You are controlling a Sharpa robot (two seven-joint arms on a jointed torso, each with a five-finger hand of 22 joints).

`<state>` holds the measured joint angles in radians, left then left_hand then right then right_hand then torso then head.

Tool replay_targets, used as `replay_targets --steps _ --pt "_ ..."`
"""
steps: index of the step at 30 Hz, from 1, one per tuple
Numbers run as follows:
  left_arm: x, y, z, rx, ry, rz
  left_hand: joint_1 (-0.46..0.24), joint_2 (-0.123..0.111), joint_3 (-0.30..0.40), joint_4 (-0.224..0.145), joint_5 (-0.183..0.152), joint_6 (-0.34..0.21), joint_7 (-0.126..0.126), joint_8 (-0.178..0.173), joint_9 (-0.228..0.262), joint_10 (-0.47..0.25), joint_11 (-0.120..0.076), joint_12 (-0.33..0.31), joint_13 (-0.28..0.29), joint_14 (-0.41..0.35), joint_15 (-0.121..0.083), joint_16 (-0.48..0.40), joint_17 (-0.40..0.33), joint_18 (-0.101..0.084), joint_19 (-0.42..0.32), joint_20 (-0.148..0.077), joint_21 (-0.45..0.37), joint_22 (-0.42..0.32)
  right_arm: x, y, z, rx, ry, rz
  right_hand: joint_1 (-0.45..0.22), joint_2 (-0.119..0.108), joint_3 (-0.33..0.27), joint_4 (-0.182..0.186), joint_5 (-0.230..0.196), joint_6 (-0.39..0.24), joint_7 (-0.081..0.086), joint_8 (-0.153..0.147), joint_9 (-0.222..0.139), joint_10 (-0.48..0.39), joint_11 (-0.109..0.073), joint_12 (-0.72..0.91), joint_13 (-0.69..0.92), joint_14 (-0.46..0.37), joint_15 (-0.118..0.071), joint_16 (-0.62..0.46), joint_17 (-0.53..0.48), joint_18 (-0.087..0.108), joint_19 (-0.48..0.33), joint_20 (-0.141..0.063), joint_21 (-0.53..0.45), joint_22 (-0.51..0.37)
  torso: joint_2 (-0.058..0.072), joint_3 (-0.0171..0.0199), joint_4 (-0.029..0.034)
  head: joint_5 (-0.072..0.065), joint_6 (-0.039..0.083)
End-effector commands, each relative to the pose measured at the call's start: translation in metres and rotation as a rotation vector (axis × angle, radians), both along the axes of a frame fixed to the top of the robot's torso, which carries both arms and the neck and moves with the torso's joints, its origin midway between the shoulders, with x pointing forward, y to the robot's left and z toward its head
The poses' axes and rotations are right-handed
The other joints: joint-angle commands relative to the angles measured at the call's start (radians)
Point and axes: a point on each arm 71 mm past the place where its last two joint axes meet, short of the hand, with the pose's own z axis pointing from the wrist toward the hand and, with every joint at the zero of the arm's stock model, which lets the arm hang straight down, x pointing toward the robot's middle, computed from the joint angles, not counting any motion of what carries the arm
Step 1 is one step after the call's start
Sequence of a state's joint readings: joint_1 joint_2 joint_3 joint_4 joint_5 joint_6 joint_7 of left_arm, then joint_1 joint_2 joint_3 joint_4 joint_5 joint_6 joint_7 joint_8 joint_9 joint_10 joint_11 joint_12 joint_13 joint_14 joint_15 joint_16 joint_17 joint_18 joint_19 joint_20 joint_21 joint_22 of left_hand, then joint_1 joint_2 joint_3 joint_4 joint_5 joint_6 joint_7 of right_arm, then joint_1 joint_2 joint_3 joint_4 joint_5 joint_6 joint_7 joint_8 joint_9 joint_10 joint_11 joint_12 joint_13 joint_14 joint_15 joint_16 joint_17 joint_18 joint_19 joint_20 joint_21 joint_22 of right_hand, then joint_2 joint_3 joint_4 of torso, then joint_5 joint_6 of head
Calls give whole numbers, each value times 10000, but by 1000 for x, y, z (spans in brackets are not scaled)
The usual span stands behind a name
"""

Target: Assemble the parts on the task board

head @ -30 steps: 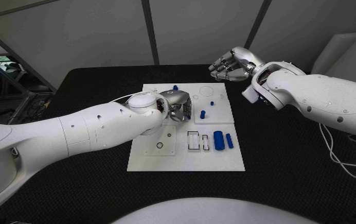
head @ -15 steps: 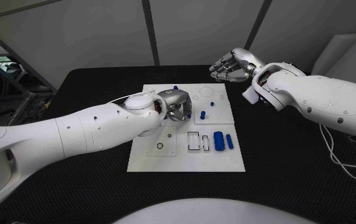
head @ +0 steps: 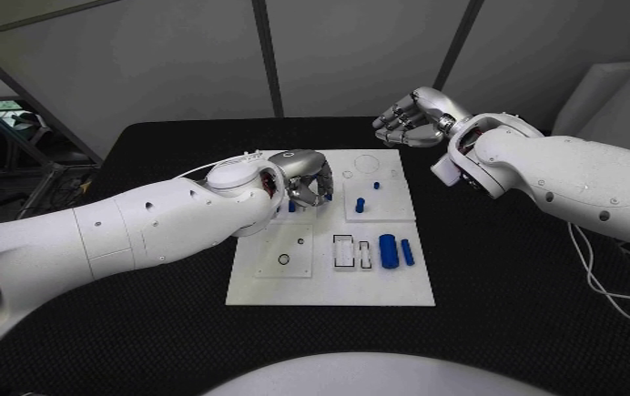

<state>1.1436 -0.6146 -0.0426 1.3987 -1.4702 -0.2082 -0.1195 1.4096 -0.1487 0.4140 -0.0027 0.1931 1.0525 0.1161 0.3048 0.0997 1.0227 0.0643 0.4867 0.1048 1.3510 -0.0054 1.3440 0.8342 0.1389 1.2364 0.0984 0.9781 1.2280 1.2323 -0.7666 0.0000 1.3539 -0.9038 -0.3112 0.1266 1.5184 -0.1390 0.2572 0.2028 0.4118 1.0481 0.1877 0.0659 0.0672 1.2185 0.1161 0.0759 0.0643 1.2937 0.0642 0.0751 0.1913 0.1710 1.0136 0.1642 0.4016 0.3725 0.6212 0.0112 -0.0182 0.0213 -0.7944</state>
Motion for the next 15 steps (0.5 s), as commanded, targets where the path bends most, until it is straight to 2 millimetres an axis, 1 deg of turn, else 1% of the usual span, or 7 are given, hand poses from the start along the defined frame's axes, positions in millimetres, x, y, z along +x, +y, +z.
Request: replay_targets --steps 1,8,10,15 --pt "2 4 8 -101 -198 92 -24 -89 72 6 34 58 24 -57 7 90 -4 -37 -14 47 -12 28 -9 -66 60 -3 9 11 0 0 1 17 -101 4 -114 -23 46 -15 47 70 4 20 -3 19 22 19 -1 40 1 -22 -5 49 -59 -27 46 10 2 -3 1 28 16" --pt "6 21 21 -311 -356 477 -47 -113 126 12 37 70 33 -64 5 100 -3 -46 -20 48 -11 28 -17 -61 48 -3 -16 5 0 -1 0 11 -85 -14 -114 -23 46 -15 47 70 4 20 -3 19 22 19 -1 40 1 -22 -5 49 -59 -27 46 10 3 -2 5 76 37" --pt "7 27 23 -326 -345 607 -47 -113 127 12 37 70 33 -64 5 100 -3 -47 -20 48 -11 28 -17 -61 48 -3 -16 5 0 -2 0 9 -81 -20 -114 -23 46 -15 47 70 4 20 -3 19 22 19 -1 40 1 -22 -5 49 -59 -27 46 10 3 -7 10 91 50" --pt "11 44 23 -294 -234 1017 -50 -128 191 9 39 81 39 -71 2 108 0 -59 -28 50 -10 31 -19 -61 47 -2 -19 11 0 -2 0 4 -71 -30 -114 -23 46 -15 47 70 4 20 -3 19 22 19 -1 40 1 -22 -5 49 -59 -27 46 10 3 4 2 131 40"
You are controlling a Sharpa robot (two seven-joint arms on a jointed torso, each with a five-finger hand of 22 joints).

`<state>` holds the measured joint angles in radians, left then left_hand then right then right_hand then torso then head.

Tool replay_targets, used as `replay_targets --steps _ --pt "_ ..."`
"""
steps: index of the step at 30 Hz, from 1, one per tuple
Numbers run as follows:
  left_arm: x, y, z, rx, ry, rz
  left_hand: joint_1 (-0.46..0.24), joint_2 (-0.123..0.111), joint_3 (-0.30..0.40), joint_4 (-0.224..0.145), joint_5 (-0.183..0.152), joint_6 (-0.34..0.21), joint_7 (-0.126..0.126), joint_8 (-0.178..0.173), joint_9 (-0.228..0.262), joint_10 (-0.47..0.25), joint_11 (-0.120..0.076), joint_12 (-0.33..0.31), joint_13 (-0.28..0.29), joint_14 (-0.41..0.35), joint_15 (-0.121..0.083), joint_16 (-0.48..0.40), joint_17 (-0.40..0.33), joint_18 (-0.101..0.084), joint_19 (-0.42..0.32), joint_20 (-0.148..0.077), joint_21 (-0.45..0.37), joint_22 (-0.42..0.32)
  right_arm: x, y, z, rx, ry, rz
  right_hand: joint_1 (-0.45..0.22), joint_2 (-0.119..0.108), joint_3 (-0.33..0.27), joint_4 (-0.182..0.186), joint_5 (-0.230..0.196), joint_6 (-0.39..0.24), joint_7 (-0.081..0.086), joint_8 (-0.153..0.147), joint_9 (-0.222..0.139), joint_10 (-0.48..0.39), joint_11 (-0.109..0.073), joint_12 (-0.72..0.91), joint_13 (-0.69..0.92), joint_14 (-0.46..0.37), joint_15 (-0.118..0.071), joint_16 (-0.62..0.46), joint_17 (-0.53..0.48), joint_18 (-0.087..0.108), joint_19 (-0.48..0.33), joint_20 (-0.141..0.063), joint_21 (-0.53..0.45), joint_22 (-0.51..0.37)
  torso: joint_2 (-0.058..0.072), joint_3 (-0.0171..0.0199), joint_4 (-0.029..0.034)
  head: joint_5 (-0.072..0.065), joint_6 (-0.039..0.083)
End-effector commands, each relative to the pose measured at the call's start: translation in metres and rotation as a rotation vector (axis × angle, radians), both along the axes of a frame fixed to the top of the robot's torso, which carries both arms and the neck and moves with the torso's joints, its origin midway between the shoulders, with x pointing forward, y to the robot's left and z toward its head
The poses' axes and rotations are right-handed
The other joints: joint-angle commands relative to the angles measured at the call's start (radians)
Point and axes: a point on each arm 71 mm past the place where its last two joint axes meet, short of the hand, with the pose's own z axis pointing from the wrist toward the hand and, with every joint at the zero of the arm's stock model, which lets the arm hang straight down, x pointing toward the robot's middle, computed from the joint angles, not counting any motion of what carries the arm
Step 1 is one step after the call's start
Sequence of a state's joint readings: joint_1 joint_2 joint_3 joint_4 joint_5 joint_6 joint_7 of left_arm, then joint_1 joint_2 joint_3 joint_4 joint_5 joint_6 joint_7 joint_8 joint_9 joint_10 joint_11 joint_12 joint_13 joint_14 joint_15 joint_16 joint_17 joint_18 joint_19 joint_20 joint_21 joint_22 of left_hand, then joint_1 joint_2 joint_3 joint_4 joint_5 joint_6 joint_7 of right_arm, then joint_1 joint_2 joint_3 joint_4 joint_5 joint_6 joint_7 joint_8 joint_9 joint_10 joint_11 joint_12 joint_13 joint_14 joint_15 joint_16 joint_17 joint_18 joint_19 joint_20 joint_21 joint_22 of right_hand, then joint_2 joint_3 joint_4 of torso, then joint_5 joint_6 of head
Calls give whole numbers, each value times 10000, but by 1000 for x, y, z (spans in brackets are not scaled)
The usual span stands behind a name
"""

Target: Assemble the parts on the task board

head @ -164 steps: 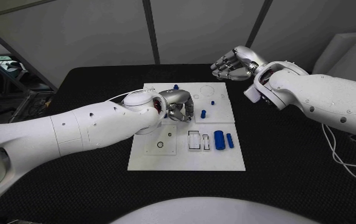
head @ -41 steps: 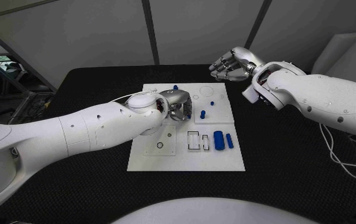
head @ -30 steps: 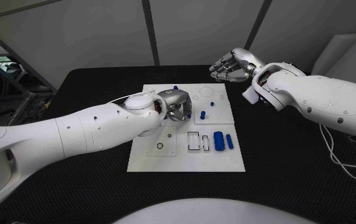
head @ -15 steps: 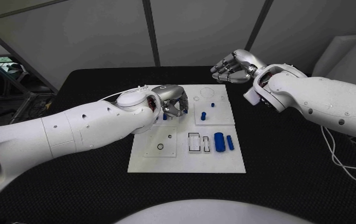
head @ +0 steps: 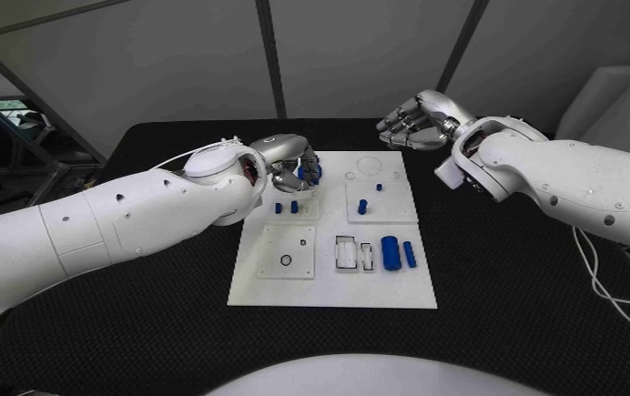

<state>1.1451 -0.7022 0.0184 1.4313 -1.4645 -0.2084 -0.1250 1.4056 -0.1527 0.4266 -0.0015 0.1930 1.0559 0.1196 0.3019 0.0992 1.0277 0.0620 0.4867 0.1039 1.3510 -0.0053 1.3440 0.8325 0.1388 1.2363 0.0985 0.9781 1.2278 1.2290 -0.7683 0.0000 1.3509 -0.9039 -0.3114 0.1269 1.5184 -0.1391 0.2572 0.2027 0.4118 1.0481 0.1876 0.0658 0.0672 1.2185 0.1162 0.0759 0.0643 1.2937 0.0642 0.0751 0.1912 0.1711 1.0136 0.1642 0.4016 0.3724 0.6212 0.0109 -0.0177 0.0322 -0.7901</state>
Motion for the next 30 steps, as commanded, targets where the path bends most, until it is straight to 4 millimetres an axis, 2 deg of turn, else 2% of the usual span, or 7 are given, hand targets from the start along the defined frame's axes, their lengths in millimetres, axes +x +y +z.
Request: replay_targets --steps 1,9,19,25,30 --pt "2 8 0 -60 113 277 -10 -90 75 -5 40 48 4 -43 7 59 23 -60 -20 50 -11 32 -2 -61 47 -3 -20 14 0 0 1 18 -100 12 -114 -23 46 -15 47 69 4 20 -3 19 22 19 -1 40 1 -22 -5 48 -59 -28 46 12 8 11 -9 37 -3" --pt "9 29 -3 96 391 789 -18 -104 98 -4 37 54 6 -45 6 63 25 -66 -24 37 -9 18 -50 -61 44 -2 -26 14 0 -1 1 12 -90 -5 -114 -23 46 -15 47 69 4 20 -3 19 22 19 -1 40 1 -22 -5 48 -59 -28 46 12 11 12 -20 83 -1" --pt "17 44 -10 428 653 1132 -90 -173 212 21 -13 87 17 -59 2 60 42 -134 -58 58 4 52 32 -49 -2 7 -107 -10 0 -1 1 13 -92 -11 -154 -23 63 -12 58 65 5 17 -4 9 25 11 -1 34 5 -32 -8 46 -80 -25 51 23 14 15 -25 105 -3" --pt "22 49 -15 560 766 1260 -129 -259 483 23 -22 140 71 -122 -11 137 83 -395 -164 81 37 104 79 -45 -27 31 -169 -4 0 -1 1 17 -93 -2 -154 -23 63 -12 58 65 5 17 -4 9 25 11 -1 34 5 -32 -8 46 -80 -25 51 23 17 12 -31 151 -1" --pt "23 51 -20 581 799 1322 -188 -380 766 18 -30 190 124 -236 -26 334 120 -815 -294 137 68 195 194 -37 -31 57 -230 11 0 -1 1 16 -93 -5 -154 -23 63 -12 58 65 5 17 -4 9 25 11 -1 34 5 -32 -8 46 -80 -25 51 23 25 1 -17 131 -9"
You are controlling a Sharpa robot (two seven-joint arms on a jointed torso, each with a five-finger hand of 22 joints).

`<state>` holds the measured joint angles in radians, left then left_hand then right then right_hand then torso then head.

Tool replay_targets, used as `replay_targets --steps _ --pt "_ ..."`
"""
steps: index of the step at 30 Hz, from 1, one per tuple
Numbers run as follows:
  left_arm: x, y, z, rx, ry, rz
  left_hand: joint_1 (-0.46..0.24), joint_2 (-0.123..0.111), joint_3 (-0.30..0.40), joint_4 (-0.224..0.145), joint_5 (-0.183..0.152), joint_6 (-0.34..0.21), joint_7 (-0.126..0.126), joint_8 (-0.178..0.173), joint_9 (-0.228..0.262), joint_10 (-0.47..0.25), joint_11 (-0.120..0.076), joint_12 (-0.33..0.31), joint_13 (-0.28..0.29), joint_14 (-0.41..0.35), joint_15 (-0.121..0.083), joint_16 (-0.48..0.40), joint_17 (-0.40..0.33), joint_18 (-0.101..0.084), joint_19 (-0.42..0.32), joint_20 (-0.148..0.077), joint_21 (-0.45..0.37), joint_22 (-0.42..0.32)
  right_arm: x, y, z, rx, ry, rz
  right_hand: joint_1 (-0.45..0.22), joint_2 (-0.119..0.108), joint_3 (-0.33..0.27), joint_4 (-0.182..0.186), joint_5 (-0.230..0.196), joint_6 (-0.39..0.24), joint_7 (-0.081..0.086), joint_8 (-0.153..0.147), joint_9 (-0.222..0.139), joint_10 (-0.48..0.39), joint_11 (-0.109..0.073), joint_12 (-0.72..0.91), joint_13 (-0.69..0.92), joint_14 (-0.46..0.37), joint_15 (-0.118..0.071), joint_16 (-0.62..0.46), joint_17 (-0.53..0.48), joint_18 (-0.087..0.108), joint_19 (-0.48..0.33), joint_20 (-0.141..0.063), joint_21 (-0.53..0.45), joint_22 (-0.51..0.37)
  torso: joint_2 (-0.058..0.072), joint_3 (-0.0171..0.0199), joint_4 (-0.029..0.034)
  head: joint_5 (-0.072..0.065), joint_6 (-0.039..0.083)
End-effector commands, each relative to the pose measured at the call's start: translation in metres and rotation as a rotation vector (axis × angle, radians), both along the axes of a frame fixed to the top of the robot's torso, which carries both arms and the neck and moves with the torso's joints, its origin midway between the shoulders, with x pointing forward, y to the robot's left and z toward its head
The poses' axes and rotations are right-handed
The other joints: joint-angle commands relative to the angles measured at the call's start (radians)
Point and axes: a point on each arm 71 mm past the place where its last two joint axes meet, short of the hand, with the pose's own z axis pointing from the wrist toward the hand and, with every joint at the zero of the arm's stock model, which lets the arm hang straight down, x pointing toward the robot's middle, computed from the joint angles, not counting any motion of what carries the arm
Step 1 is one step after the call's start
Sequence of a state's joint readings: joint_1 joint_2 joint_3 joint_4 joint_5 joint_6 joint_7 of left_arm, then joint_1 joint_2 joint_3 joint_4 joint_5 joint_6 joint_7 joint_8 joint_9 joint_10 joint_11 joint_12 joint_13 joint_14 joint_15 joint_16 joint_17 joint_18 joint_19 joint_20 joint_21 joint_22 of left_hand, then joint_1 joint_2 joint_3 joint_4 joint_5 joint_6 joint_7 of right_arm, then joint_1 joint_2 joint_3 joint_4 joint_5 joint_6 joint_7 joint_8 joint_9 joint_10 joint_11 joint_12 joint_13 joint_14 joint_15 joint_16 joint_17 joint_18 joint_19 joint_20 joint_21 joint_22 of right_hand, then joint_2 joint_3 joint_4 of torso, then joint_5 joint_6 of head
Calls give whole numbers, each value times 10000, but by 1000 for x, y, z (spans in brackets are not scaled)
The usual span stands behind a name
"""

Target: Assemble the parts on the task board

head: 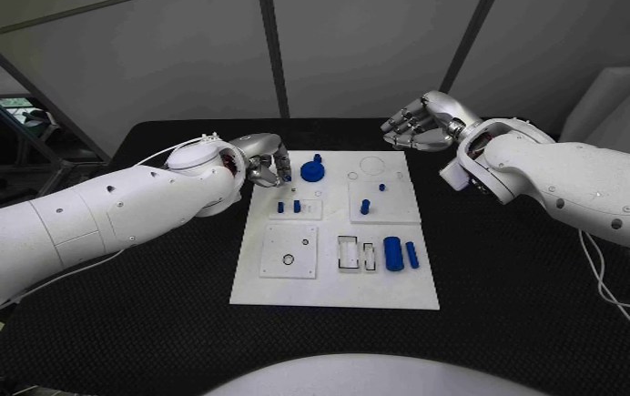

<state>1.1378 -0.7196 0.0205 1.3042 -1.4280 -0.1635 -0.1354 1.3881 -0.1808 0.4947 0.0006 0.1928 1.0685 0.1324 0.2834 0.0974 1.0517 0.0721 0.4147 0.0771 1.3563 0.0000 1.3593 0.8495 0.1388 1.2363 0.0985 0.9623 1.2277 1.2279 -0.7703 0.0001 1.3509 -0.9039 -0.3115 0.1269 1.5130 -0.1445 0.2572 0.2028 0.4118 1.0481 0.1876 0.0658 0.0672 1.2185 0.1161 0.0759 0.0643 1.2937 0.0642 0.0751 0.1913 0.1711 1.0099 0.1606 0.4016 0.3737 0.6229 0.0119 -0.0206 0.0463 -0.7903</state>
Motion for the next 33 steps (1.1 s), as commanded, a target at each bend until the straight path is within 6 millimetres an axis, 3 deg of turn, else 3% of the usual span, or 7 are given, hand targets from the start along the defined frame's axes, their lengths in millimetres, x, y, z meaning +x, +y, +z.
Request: replay_targets --steps 1,10,33 --pt "1 0 -2 7 130 -32 -20 -115 127 -5 -29 72 2 -71 -10 130 26 -173 -44 97 19 60 54 -34 -33 61 -88 11 0 0 2 22 -104 15 -100 31 63 -13 58 65 5 17 -4 9 25 11 -1 34 5 -32 -9 46 -43 12 51 9 2 -3 12 -8 -12" --pt "1 0 -8 68 268 -63 -48 -183 312 -25 -28 135 28 -156 -5 302 53 -581 -102 138 37 130 134 -32 -18 75 -124 32 0 1 2 24 -100 30 -100 31 63 -13 58 65 5 17 -4 9 25 11 -1 34 5 -32 -9 46 -43 12 51 9 0 -1 3 18 -46" --pt "-3 -3 -20 232 631 -312 14 -181 445 -94 -28 187 25 -200 7 443 50 -824 -105 85 31 98 -39 -26 -18 71 -154 47 0 1 2 30 -105 42 -130 33 78 -12 59 63 5 16 -4 5 26 7 0 32 7 -37 -10 45 -58 15 54 18 -6 3 5 -9 -102"
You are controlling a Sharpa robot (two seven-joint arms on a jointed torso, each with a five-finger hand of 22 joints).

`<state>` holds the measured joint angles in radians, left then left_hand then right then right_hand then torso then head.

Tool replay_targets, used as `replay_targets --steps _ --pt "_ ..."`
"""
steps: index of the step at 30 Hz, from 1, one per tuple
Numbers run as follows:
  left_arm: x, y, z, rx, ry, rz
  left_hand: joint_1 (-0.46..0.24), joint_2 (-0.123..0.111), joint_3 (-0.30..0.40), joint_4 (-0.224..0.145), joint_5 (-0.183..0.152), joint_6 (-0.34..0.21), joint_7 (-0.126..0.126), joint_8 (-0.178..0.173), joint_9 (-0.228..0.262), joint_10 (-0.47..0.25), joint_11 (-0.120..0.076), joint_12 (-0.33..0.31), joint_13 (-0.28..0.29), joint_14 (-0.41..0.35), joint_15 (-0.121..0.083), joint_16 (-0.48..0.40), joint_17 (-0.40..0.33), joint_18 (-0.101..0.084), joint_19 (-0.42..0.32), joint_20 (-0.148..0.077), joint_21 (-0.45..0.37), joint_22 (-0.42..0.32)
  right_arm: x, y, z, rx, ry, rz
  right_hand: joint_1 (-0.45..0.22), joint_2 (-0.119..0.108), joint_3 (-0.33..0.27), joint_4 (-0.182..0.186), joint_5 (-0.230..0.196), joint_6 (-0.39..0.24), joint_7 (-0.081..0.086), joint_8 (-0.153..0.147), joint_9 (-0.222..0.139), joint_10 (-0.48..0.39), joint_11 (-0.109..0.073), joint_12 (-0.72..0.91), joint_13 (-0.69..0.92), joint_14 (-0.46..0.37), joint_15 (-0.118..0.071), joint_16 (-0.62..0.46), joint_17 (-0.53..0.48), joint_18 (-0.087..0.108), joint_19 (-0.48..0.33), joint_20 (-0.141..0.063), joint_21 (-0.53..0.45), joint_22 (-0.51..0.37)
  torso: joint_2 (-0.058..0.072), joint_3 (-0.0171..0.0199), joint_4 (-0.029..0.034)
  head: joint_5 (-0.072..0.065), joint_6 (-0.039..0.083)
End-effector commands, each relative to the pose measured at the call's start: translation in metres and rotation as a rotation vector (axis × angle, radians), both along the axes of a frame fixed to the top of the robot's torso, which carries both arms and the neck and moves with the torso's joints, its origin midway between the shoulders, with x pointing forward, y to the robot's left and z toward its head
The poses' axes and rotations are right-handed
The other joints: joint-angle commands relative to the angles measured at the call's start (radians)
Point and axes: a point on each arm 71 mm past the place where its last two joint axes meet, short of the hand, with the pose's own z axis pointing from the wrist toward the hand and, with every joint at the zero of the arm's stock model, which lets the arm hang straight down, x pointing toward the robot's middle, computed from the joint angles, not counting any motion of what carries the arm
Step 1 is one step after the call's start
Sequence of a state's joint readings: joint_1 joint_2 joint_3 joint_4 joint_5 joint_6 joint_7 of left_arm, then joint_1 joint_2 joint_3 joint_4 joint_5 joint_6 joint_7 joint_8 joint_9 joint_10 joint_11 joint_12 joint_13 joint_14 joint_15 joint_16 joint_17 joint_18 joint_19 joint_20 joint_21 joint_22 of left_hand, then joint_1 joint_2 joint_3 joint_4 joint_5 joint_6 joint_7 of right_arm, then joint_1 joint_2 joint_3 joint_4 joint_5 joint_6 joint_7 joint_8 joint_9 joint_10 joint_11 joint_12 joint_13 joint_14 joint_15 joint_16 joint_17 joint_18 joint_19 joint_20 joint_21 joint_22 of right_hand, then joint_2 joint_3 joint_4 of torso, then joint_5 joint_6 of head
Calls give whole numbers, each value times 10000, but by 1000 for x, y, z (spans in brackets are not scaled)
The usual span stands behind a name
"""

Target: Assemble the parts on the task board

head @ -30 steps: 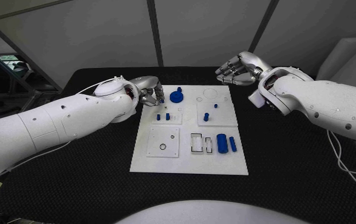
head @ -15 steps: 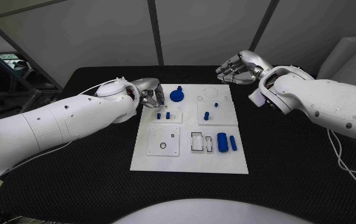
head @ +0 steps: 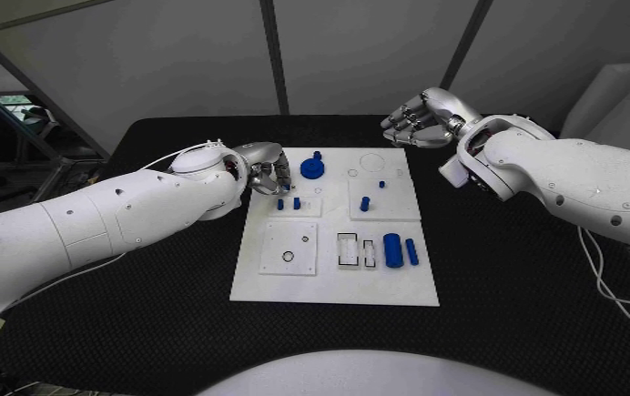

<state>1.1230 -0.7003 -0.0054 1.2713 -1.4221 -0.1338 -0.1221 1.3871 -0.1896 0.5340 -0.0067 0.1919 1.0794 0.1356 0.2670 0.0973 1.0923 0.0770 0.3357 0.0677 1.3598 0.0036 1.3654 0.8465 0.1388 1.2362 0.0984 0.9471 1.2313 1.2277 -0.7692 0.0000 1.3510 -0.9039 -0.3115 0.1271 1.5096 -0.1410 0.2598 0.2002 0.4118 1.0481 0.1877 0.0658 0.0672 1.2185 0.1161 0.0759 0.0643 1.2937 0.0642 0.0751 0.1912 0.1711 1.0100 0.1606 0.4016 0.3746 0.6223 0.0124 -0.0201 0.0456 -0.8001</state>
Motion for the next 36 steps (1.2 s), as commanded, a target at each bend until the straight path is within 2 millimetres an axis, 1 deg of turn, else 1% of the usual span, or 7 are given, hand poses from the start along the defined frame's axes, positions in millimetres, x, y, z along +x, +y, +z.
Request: replay_targets --steps 1,12,17,25,29,36 --pt "0 -2 0 -42 60 -147 24 -93 52 -21 -19 78 -7 -36 7 37 1 -33 -10 50 -4 37 -9 -26 -17 71 -2 10 0 1 2 26 -106 30 -96 -2 52 14 59 63 5 16 -4 5 26 7 -1 32 7 -37 -10 45 -58 14 54 9 0 -2 1 -3 -4" --pt "0 -3 1 -137 -85 -142 60 -67 126 -58 -7 106 -1 -58 15 117 -1 -141 -5 40 -8 34 -33 -28 -5 65 12 36 0 1 2 31 -109 46 -96 -2 52 14 59 63 5 16 -4 5 26 7 -1 32 7 -37 -10 45 -58 14 54 9 8 -2 -1 -12 9" --pt "0 -3 2 -187 -179 -102 76 -54 161 -75 7 120 7 -67 18 160 -2 -182 0 61 -11 54 17 -36 22 61 55 67 0 1 2 31 -111 39 -96 -2 52 14 59 63 5 16 -4 5 26 7 -1 32 7 -37 -10 45 -58 14 54 9 10 -4 9 -20 -7" --pt "0 -4 3 -236 -252 -98 84 -43 191 -89 11 134 12 -75 22 200 -2 -221 4 81 -14 73 57 -42 44 57 87 92 0 1 2 32 -112 45 -96 -2 52 14 59 63 5 16 -4 5 26 7 -1 32 7 -37 -10 45 -58 14 54 9 1 -9 0 -22 -10" --pt "0 -4 3 -236 -250 -88 89 -35 207 -95 14 139 16 -79 24 217 -3 -240 6 84 -15 74 49 -45 56 55 105 105 0 1 2 32 -112 45 -123 -3 60 16 57 61 6 15 -4 2 28 5 0 30 10 -41 -12 44 -69 17 56 14 -3 -4 7 -21 -2" --pt "0 -5 3 -373 -195 -73 110 -31 325 -152 223 144 57 -135 31 324 15 -403 13 98 -11 83 11 -66 119 45 210 194 0 2 2 33 -112 49 -130 -2 63 18 56 62 6 15 -4 1 28 4 0 29 10 -42 -12 44 -72 18 56 16 -1 -5 6 -19 -5"
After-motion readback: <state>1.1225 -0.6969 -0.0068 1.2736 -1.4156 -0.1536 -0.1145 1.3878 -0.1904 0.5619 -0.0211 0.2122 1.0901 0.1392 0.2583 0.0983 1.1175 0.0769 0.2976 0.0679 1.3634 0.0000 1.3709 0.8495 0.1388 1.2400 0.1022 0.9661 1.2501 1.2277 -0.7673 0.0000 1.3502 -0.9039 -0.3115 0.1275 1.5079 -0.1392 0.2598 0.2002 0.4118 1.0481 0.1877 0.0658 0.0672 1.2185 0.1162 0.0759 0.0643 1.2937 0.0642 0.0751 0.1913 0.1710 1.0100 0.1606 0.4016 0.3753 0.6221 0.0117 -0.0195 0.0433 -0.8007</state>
